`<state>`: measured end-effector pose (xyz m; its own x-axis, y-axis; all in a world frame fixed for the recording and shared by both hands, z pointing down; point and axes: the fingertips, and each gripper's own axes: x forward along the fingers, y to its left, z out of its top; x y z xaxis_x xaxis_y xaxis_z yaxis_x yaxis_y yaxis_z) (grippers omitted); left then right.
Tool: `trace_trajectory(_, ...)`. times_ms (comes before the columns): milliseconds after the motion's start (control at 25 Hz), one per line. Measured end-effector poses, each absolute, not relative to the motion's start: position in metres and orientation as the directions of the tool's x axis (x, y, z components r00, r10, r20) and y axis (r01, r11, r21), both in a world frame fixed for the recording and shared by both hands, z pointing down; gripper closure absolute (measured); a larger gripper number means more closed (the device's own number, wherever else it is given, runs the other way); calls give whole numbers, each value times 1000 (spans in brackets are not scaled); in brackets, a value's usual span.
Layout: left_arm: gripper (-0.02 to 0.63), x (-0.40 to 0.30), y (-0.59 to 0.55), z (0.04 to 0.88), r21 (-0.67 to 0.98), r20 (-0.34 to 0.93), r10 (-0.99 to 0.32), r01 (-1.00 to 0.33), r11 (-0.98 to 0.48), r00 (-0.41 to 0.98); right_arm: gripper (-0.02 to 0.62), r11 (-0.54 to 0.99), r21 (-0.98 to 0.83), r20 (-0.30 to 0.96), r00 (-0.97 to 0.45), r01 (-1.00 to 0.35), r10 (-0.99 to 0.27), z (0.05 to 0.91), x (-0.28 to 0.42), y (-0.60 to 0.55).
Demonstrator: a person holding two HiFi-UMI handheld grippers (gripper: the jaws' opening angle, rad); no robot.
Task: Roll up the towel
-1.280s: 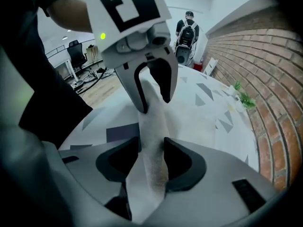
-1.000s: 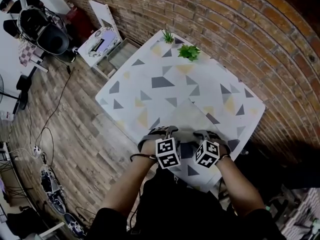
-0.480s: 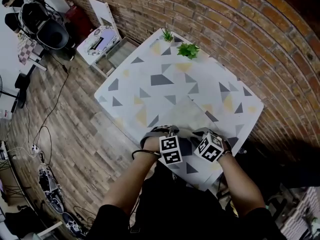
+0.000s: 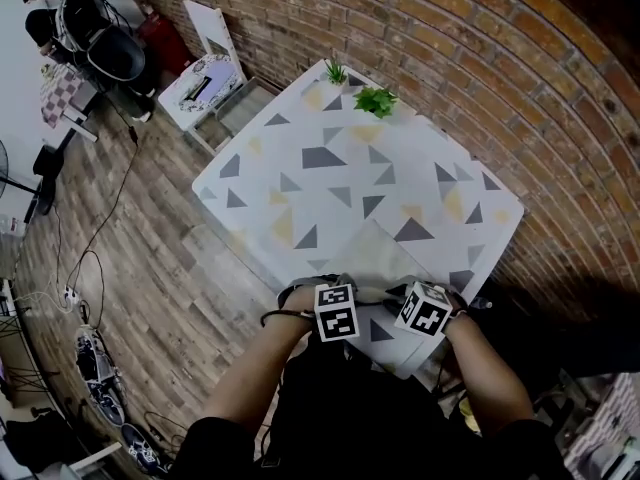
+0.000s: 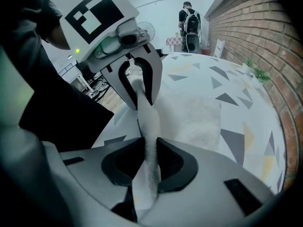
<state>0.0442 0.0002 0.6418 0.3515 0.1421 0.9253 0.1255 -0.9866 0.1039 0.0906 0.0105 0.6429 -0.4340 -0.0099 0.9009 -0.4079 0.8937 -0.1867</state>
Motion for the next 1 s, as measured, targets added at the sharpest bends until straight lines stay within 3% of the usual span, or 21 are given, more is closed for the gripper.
trace_trajectory(240, 439, 42, -26, 640, 19, 931, 54, 100, -995, 360, 484, 883, -138, 916, -397, -448, -58, 642, 96, -14)
trace_trajectory(560, 431, 42, -67, 636, -67, 920, -46, 41, -997, 390, 468, 858, -78, 923, -361, -508, -130, 644, 106, -52)
trace_trajectory(760, 433, 38, -98, 627, -176, 902, -173, -29, -984, 396, 468, 832, -5, 927, -314, -554, -203, 646, 114, -79)
trace_trajectory(1000, 431, 48, -66, 616, -159, 902, -115, 74, -984, 417, 468, 802, 68, 909, -294, -593, -295, 637, 115, -89)
